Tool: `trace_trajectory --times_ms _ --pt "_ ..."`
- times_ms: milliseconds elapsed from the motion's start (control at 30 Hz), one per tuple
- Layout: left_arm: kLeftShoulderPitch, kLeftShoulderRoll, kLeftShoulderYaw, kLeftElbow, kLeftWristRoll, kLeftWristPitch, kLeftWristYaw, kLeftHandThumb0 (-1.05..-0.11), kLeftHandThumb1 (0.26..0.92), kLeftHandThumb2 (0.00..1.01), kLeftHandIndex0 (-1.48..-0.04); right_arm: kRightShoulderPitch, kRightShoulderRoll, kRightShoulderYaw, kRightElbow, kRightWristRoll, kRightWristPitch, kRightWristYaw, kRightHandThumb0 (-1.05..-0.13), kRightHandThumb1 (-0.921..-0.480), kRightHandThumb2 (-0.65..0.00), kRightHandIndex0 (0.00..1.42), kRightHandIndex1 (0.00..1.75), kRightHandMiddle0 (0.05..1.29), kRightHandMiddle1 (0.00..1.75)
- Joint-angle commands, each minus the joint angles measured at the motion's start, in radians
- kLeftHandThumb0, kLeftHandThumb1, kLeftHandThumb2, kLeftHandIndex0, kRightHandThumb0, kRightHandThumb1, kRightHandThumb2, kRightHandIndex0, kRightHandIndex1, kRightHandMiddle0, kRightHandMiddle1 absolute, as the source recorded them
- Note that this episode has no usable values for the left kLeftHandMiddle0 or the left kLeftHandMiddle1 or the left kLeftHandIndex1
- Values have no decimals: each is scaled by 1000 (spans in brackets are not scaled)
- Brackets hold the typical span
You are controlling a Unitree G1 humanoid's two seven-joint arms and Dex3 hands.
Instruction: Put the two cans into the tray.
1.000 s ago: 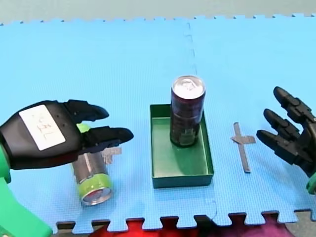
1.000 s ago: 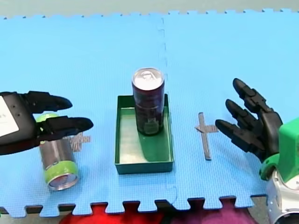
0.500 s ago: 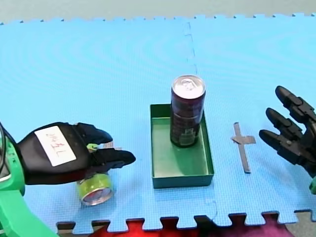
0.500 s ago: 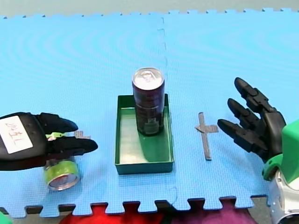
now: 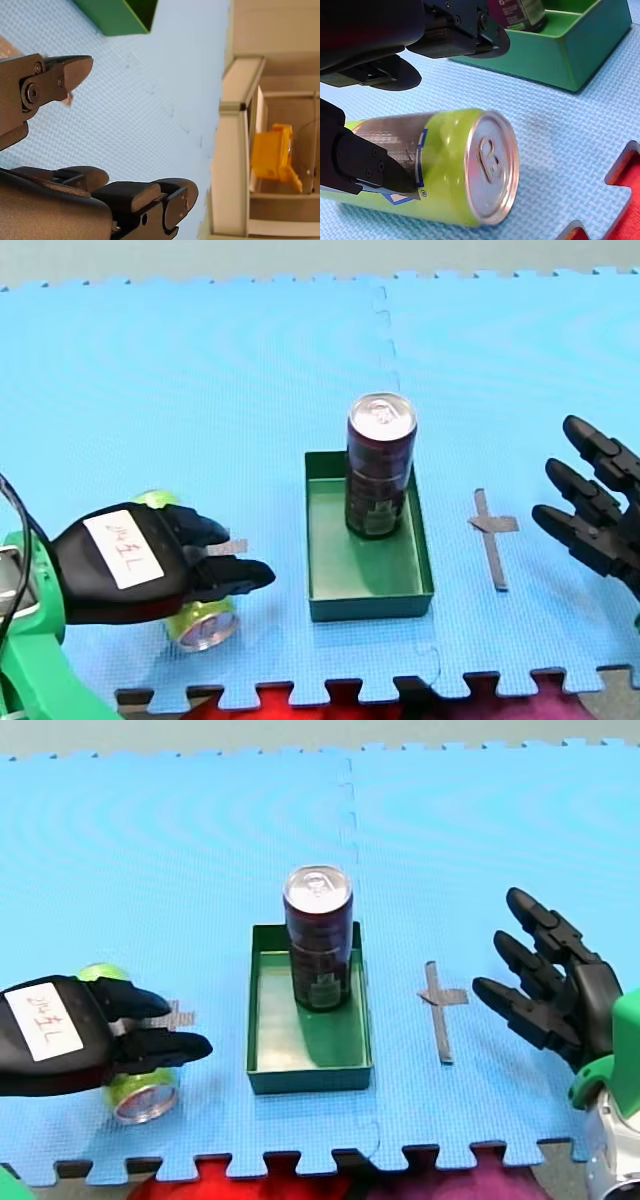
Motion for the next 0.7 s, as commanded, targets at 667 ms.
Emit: trace_trajectory --times_ms 667 --pt "-58 15 -88 12 198 90 132 -1048 847 5 -281 -4 0 -17 -3 8 -16 -24 -967 -818 0 420 5 401 1"
